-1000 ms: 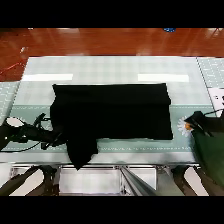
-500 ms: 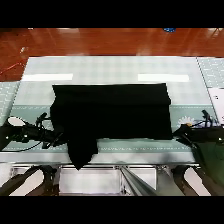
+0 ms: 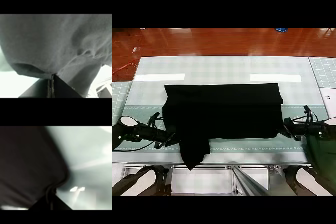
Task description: Fold the shirts.
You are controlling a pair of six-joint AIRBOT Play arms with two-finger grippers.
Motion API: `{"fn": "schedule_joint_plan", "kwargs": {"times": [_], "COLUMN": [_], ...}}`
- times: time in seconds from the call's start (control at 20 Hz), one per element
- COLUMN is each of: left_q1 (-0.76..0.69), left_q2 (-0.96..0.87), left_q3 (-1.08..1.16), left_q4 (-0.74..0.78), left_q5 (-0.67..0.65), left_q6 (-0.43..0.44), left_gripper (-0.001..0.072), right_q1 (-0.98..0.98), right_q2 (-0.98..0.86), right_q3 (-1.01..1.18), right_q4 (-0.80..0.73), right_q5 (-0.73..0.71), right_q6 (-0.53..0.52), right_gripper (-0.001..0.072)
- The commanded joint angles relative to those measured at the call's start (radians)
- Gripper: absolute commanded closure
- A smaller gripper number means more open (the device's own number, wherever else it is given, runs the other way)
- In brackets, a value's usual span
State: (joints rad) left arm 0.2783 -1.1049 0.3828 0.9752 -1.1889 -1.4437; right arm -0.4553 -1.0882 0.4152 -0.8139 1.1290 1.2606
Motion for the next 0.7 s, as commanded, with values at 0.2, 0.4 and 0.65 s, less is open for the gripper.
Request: {"fn": "schedule_joint_plan", "kwargs": {"times": [0.2, 0.4, 0.65], "left_q1": [0.002, -0.023, -0.060], "left_q2": [0.011, -0.107, -0.351], "left_q3": [0.328, 0.529, 0.762], "left_q4": [-0.037, -0.195, -0.196], "left_q5": [-0.034, 0.118, 0.098], "left_q6": [0.043, 0.032, 0.018], "left_gripper": [0.0686, 0.0686, 0.0686], "right_q1": [0.005, 0.111, 0.187], "right_q2": [-0.019, -0.158, -0.384], "right_q3": [0.259, 0.472, 0.727], "right_q4": [0.045, 0.022, 0.008], "right_q5": [0.092, 0.081, 0.028], "right_q6": [-0.050, -0.022, 0.027], "right_gripper": [0.0690, 0.0690, 0.0690]}}
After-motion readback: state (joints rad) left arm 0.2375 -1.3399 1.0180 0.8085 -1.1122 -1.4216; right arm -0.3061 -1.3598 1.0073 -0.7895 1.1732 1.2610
